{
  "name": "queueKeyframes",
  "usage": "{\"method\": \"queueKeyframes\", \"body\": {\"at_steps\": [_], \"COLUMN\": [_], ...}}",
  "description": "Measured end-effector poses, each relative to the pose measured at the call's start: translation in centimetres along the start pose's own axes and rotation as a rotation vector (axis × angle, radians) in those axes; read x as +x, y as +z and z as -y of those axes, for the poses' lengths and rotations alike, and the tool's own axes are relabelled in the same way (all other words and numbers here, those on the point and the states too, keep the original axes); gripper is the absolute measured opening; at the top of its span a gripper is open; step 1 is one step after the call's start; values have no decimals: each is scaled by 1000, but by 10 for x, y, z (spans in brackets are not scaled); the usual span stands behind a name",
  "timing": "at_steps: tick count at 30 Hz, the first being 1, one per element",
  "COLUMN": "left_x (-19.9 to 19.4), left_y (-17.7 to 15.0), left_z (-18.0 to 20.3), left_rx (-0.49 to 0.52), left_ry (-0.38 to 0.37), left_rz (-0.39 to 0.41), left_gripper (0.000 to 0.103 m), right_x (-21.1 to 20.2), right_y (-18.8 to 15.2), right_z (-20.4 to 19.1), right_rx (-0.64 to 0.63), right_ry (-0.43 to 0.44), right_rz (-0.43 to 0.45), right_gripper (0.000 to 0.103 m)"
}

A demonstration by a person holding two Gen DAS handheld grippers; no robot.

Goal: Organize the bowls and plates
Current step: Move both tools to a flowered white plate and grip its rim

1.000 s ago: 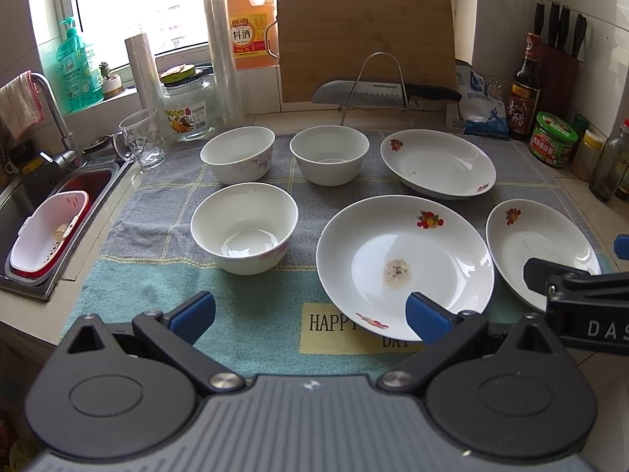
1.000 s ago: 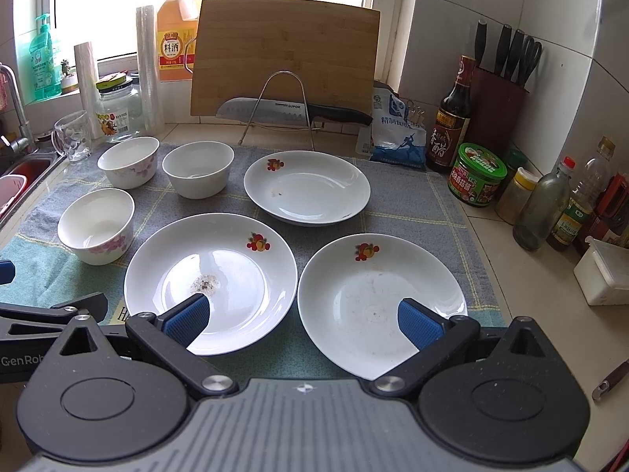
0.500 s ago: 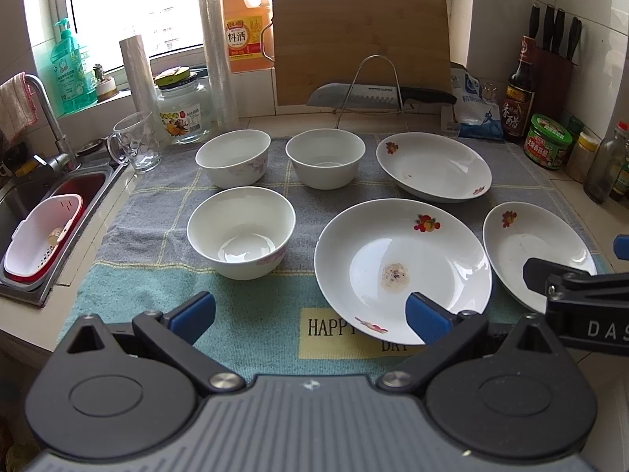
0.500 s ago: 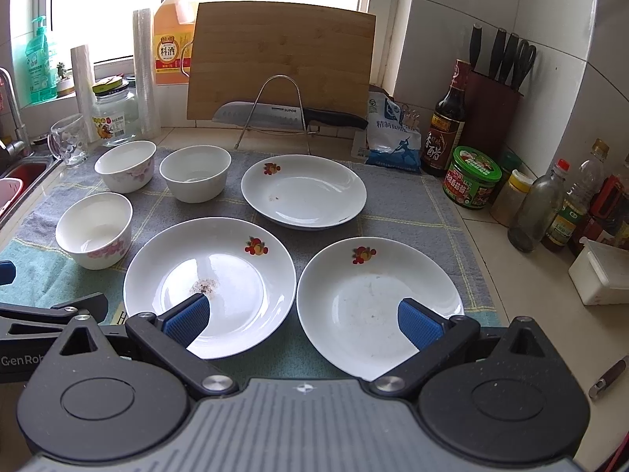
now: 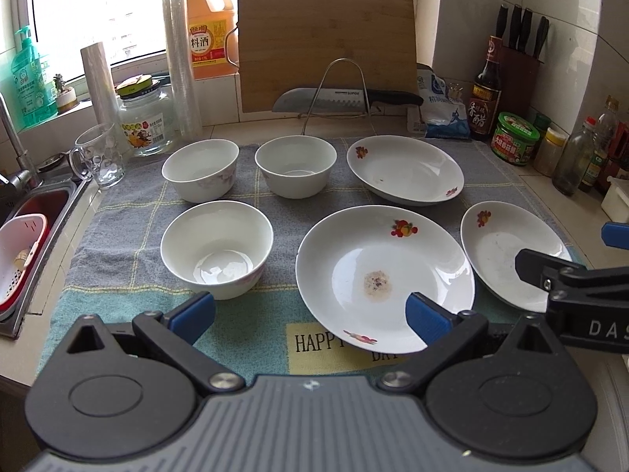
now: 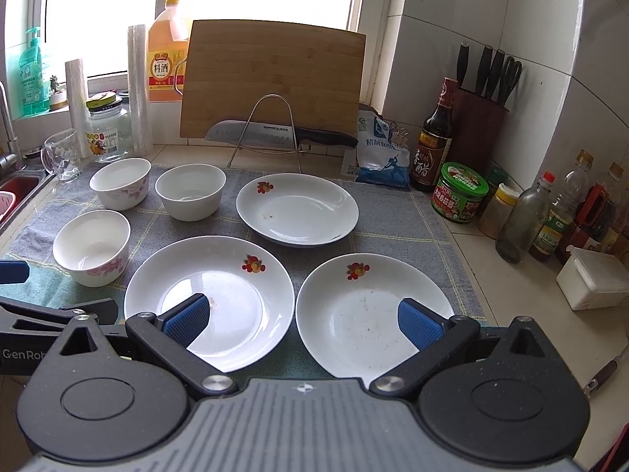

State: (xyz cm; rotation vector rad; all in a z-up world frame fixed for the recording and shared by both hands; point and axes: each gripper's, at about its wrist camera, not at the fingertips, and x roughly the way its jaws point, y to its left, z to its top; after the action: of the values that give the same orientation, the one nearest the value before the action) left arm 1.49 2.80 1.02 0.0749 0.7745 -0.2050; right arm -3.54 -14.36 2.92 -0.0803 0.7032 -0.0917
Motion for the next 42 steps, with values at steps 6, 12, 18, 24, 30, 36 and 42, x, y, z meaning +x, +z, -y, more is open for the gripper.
{"method": "queueKeyframes", "body": {"at_steps": [6, 12, 18, 24, 30, 36, 42], "left_x": [2, 8, 18, 32, 42, 59, 81], "left_y": [2, 3, 4, 6, 13, 24, 39], "left_z": [-8, -8, -6, 0, 20, 40, 65], "left_rx": [47, 84, 75, 58, 95, 130, 168], "left_ry": [-77, -111, -167, -220, -196, -193, -217], "left_rz": [40, 46, 52, 28, 21, 1, -32], "left_gripper": [102, 102, 102, 102, 102, 102, 102], "right_x": [-3, -5, 11, 38, 68, 97, 111], "right_y": [-8, -21, -42, -66, -82, -93, -96], "right_z": [-1, 14, 38, 60, 76, 91, 101], "right_rx": [-20, -3, 36, 57, 57, 54, 9], "right_ry": [-58, -114, -133, -91, -16, 51, 126], "right_rz": [12, 6, -41, -87, -109, -126, -108], "right_gripper": [103, 103, 103, 103, 103, 103, 103]}}
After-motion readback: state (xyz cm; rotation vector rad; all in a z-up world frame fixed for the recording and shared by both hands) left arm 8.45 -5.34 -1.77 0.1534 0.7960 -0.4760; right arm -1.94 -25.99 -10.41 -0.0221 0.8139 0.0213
